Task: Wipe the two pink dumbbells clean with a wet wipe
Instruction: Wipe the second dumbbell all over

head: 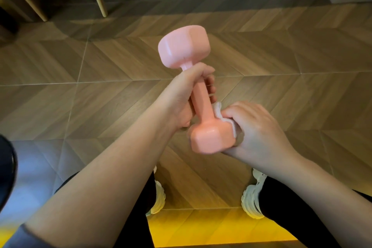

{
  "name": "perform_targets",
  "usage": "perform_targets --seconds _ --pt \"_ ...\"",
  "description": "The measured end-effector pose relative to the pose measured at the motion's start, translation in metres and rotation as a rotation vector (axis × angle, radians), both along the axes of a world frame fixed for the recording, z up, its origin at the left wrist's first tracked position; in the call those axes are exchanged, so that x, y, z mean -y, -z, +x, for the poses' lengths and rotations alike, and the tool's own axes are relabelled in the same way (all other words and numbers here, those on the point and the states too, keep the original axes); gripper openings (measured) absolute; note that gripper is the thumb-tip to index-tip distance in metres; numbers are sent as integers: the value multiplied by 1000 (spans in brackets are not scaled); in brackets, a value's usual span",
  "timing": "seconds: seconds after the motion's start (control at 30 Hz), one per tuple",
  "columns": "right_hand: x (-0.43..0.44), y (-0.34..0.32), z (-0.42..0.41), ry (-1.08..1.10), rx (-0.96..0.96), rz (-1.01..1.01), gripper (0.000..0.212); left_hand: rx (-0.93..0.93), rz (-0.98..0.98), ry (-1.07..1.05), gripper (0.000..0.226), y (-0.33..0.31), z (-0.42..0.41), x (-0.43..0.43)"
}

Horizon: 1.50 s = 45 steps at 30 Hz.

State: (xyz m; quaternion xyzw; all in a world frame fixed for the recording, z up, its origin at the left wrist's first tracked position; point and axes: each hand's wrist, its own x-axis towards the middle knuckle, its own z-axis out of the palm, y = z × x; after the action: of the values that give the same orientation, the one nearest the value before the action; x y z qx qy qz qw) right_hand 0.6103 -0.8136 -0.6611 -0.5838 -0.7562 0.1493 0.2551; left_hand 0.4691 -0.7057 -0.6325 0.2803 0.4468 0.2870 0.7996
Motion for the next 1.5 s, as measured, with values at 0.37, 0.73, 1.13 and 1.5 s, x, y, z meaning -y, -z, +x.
perform_targets --seconds 0.37,0.73,1.13,1.5 --pt "4 8 -15 10 134 -28 49 -110 -54 -6 31 8 6 5" --pt "-1 5 -10 -14 121 14 45 9 6 -16 29 4 -2 4" --pt "-3 -12 -27 -7 142 181 47 -30 26 -187 27 -6 -16 6" --pt "-7 -5 -20 4 165 145 49 67 20 -174 28 -4 -6 4"
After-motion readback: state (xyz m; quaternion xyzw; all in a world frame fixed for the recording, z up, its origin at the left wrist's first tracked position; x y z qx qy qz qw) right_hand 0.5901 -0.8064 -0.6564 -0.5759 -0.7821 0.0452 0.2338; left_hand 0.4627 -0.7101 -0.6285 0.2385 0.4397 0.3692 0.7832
